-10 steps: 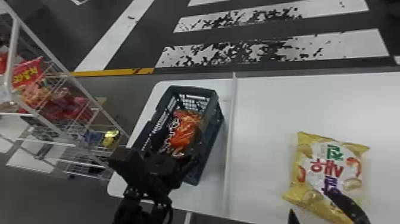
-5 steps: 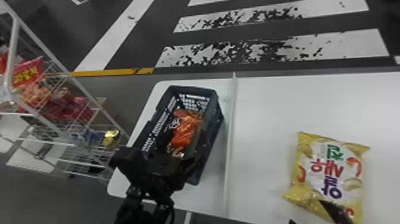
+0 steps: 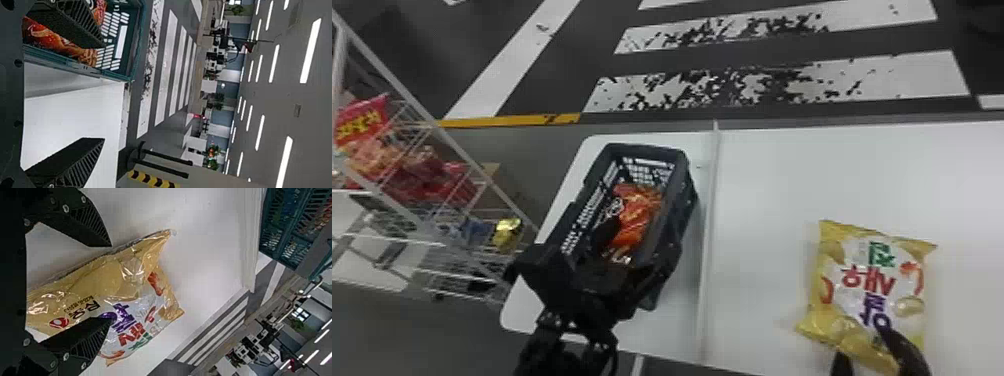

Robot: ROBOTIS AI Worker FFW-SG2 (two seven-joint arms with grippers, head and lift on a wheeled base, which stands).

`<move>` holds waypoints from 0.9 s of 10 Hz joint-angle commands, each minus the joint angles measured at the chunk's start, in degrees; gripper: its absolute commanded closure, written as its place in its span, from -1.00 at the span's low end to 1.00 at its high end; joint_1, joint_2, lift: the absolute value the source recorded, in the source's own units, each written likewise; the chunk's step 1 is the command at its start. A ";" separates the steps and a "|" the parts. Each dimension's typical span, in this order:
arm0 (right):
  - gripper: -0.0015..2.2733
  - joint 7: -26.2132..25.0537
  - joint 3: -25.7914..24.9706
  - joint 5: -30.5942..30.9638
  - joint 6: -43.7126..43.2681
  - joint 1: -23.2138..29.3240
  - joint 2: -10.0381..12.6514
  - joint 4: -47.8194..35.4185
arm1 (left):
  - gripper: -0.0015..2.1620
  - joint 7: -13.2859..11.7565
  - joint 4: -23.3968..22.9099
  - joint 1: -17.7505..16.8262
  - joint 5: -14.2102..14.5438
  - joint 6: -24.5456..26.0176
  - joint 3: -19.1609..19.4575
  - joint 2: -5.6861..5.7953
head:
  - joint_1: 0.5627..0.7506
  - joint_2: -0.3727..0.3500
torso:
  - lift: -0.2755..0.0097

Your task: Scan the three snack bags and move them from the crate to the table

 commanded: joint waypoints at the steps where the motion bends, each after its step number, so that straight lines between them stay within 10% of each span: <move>1: 0.04 -0.04 1.08 0.00 6.22 -1.63 0.52 -0.12 | -0.98 -0.09 -0.06 0.00 0.00 0.29 -0.02 0.03 | 0.41 0.85 | 0.50; 2: 0.89 -0.12 1.25 0.00 6.92 -1.98 0.78 -0.39 | -0.98 -0.18 0.02 0.09 0.00 0.29 -0.02 0.03 | 0.41 0.81 | 0.50; 5: 0.97 -2.06 -3.14 -7.29 -5.03 0.13 0.34 -4.17 | -0.98 -0.18 0.11 0.18 0.00 0.29 -0.02 0.12 | 0.41 0.81 | 0.50; 9: 0.97 9.72 -22.21 -36.29 -23.31 5.84 4.30 -13.04 | -0.98 -0.18 0.64 -0.26 0.00 0.29 -0.63 0.03 | 0.41 0.71 | 0.50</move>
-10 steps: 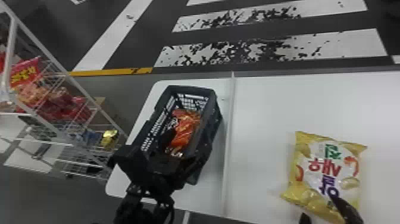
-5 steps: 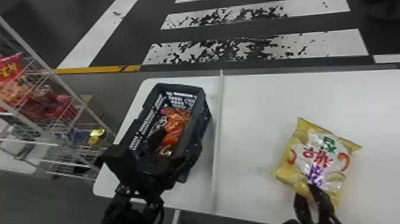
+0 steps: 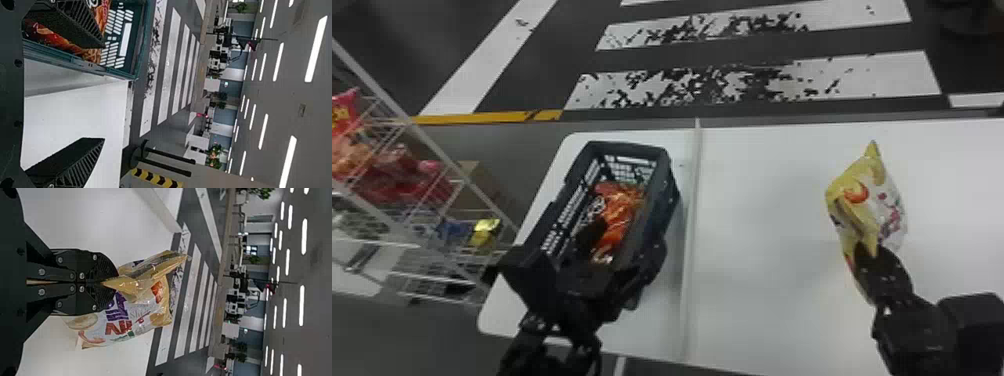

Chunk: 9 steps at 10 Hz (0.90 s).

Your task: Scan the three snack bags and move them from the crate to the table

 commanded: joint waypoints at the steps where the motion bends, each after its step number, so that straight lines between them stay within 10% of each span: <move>1: 0.97 5.65 -8.48 -15.71 -3.41 1.19 4.23 -1.71 | -0.98 0.09 0.05 -0.06 -0.09 0.00 -0.49 0.00 | 0.41 0.62 | 0.50; 5: 0.97 22.61 -25.88 -56.05 11.18 1.71 12.23 4.88 | -0.98 0.09 1.19 -0.94 -0.88 -0.35 -1.55 0.00 | 0.41 0.29 | 0.50; 7: 0.97 22.61 -27.72 -60.53 11.71 3.74 12.93 4.88 | -0.98 0.17 1.90 -2.26 -1.49 -0.35 -2.86 0.09 | 0.41 0.24 | 0.50; 8: 0.77 22.00 -28.52 -59.21 11.01 4.61 13.37 4.18 | -0.98 0.17 2.34 -2.79 -1.58 -0.35 -3.57 0.09 | 0.41 0.21 | 0.50; 9: -0.55 20.15 -27.72 -55.52 6.44 5.85 13.55 3.03 | -0.98 0.17 2.78 -3.14 -1.58 -0.35 -3.92 0.09 | 0.41 0.14 | 0.50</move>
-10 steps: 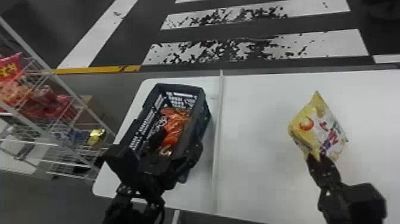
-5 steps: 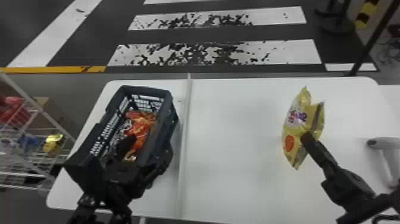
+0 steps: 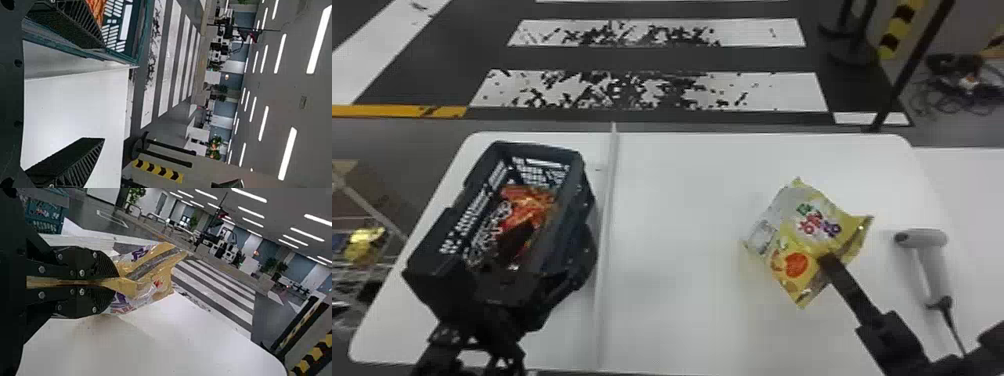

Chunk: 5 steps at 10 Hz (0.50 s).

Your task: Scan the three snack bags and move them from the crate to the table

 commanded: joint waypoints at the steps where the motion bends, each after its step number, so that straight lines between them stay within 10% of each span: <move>1: -1.00 -4.35 0.49 3.46 -1.95 0.85 0.09 -1.33 | -0.98 0.00 0.58 -0.37 -0.01 0.00 -0.42 0.00 | 0.41 0.06 | 0.50; 5: -0.99 -12.00 2.24 10.58 -0.55 3.14 -0.52 -4.05 | -0.98 0.08 1.02 -0.55 0.08 -1.23 -0.42 -0.09 | 0.41 -0.04 | 0.50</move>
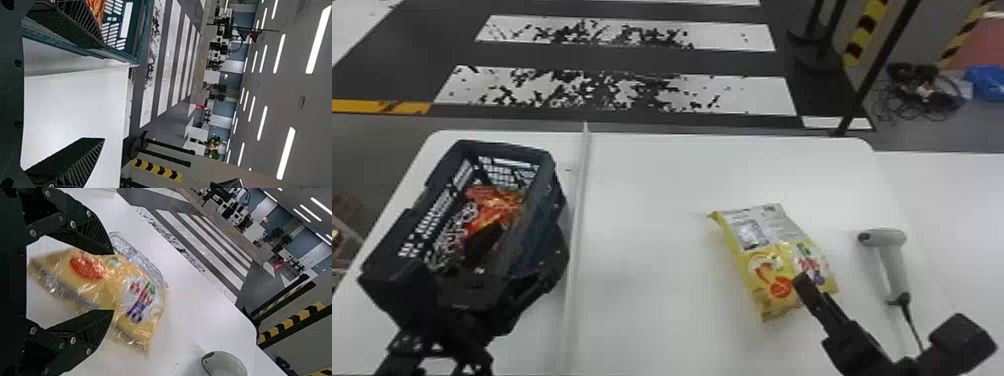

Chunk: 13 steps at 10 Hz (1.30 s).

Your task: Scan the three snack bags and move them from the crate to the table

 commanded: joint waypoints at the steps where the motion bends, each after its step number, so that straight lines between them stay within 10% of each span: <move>1: -0.98 -0.29 -0.11 0.57 2.45 0.96 -0.20 -0.89 | -0.98 -0.01 -0.08 -0.18 0.00 -0.14 0.00 -0.17 | 0.41 -0.04 | 0.50; 6: -0.88 4.01 -2.57 6.99 5.79 -2.12 -0.63 -2.13 | -0.98 -0.01 0.27 -0.27 0.00 -1.01 -0.70 0.09 | 0.41 0.00 | 0.50; 7: -0.61 6.47 -3.89 9.36 5.79 -3.52 -0.63 -2.30 | -0.98 -0.01 0.19 -0.01 -0.09 -1.01 -0.70 0.18 | 0.41 -0.03 | 0.50; 9: 0.85 9.81 -4.33 18.42 5.27 -7.30 -0.81 -1.60 | -0.98 -0.01 -0.43 0.52 -0.17 -1.01 -0.87 0.27 | 0.41 -0.10 | 0.50; 13: 0.91 12.01 0.42 31.78 -10.56 -11.96 -4.59 10.97 | -0.98 0.26 -1.57 1.31 -1.40 -1.01 -1.49 0.27 | 0.41 -0.23 | 0.50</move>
